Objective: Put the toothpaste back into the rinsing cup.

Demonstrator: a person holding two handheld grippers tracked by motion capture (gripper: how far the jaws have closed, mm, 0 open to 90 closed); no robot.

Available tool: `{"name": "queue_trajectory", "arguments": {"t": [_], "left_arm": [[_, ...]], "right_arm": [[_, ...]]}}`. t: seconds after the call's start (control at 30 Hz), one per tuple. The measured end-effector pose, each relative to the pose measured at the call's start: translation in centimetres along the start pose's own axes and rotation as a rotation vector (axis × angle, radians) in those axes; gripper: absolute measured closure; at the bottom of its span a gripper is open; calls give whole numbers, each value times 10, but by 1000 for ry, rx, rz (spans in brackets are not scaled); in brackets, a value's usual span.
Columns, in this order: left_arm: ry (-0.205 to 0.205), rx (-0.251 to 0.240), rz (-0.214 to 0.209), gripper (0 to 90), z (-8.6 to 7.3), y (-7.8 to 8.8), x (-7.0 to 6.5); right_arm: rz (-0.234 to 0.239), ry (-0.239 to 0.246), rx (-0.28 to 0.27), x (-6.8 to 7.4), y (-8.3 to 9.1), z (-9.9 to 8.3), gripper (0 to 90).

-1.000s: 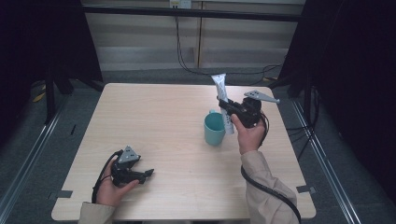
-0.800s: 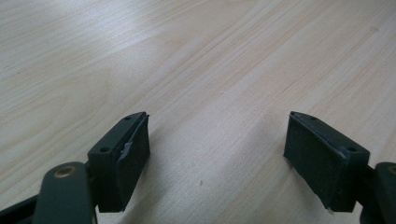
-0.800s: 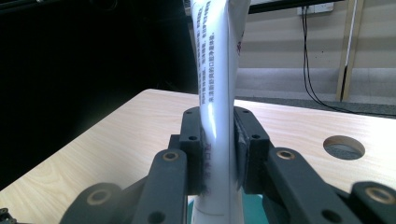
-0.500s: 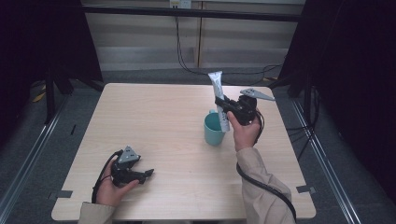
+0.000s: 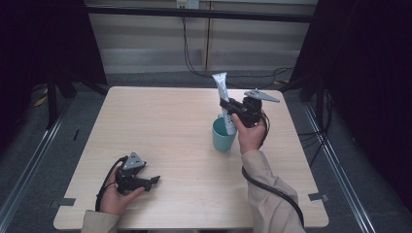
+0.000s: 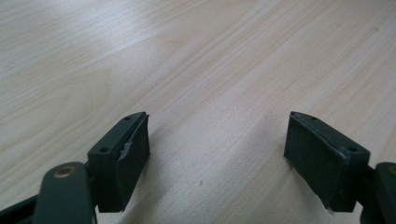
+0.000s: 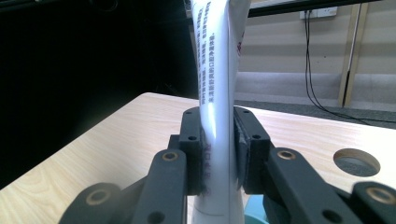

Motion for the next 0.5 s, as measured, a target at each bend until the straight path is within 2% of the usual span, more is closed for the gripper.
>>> {"name": "queue_trajectory", "arguments": {"t": [0.5], "left_arm": [[0, 2, -1, 219, 0, 0, 0]], "right_arm": [[-10, 29, 0, -1, -12, -6, 750]]}}
Point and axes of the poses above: each handheld gripper's, and its own axes: y roughly backward along the jaws, z roughly out of its top, x roughly to its left, the point moved 1 cm from there along -y, roughly forward along the jaws, and after that the axes turned 9 degrees about -z, right-handed, at the moved point
